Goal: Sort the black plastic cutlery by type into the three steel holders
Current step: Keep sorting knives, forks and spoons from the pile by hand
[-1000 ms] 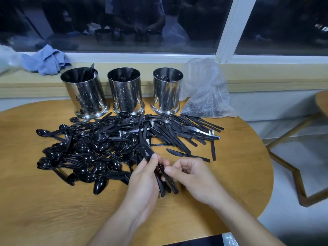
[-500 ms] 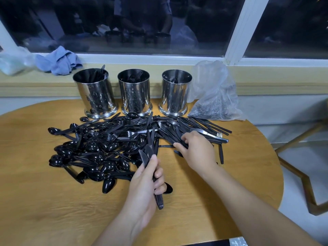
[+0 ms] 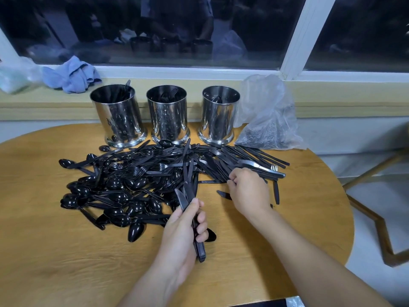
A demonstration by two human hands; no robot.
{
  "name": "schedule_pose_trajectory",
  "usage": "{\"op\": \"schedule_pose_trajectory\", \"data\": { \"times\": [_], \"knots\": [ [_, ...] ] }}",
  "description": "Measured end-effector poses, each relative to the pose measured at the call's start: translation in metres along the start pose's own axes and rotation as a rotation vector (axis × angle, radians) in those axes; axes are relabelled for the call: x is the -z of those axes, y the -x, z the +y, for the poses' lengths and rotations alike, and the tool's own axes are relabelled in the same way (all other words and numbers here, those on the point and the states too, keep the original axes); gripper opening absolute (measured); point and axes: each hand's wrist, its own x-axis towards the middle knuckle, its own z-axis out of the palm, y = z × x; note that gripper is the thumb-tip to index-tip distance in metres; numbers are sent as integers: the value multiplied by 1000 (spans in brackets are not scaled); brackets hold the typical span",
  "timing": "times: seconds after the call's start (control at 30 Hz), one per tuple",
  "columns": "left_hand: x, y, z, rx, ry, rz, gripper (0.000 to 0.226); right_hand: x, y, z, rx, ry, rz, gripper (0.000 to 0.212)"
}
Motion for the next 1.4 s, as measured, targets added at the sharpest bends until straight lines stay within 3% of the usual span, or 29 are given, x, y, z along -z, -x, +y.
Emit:
{"op": "schedule_pose_trajectory", "data": {
  "times": [0.13, 0.27, 0.37, 0.5, 0.63, 0.8, 0.87, 0.97, 1.07, 1.23, 1.4],
  "knots": [
    [-1, -1, -1, 6, 7, 17, 20, 6, 13, 7, 14, -82, 12, 15],
    [-3, -1, 0, -26, -11, 22, 20, 23, 39, 6, -45, -464, -67, 18],
    [-7, 0, 2, -89, -55, 6, 18, 45, 69, -7, -50, -757, -235, 21],
    [-15, 4, 3, -103, -47, -22, 21, 53, 106, -24, 24, -825, -437, 23],
    [-16, 4, 2, -71, -9, 16, 30, 48, 112, -22, 17, -865, -478, 17],
    [-13, 0, 7, -80, 128, 67, 18, 50, 89, -8, 0, -890, -471, 8],
    [-13, -1, 8, -87, 168, 73, 17, 44, 66, 6, -32, -751, -289, 9],
    [-11, 0, 7, -75, 158, 56, 21, 28, 30, 32, 2, -253, -24, 23],
    [-6, 3, 8, -85, 79, 33, 28, 16, 11, 46, 18, -89, -17, 27],
    [2, 6, 5, -49, -30, -4, 33, 10, 6, 41, 88, 78, 42, 15],
    [2, 6, 1, -35, -77, 6, 33, 8, 11, 31, 125, 156, 56, 19]
  ]
}}
